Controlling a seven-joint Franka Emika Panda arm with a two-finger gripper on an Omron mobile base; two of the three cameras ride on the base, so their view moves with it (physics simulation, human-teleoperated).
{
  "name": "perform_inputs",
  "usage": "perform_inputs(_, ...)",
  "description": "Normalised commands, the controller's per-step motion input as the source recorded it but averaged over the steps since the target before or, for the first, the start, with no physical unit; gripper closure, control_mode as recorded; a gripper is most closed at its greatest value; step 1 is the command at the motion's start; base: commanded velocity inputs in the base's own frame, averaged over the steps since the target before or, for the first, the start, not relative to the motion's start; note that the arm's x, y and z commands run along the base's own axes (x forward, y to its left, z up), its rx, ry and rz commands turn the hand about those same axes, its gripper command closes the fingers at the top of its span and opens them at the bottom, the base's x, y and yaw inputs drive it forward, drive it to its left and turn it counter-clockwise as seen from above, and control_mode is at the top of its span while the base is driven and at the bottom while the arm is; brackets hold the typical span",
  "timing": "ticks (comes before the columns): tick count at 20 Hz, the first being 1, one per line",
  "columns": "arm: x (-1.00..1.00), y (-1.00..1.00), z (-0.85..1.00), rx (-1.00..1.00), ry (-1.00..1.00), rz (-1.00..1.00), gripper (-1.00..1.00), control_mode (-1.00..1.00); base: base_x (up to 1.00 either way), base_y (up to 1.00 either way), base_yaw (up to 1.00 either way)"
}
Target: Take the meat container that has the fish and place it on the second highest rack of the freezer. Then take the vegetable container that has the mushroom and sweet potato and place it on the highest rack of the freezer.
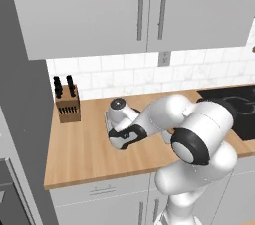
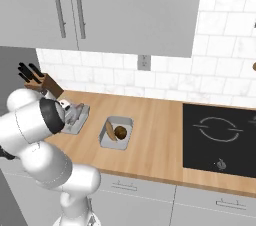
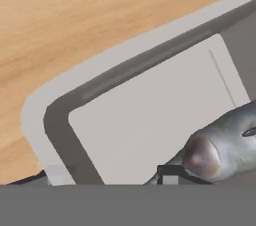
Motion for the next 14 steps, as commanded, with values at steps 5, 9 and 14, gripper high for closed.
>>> perform_inputs(5, -0.02, 0.0, 0.07, -0.03, 0.0, 0.0, 1.0, -1.0, 0.0, 0.0, 0.0)
perform_inputs(9, 0.0, 0.0, 0.16, -0.09, 0.0, 0.0, 1.0, -1.0, 0.0, 0.0, 0.0)
perform_inputs(14, 0.0, -0.08, 0.7, -0.01, 0.15, 0.0, 1.0, -1.0, 0.0, 0.0, 0.0)
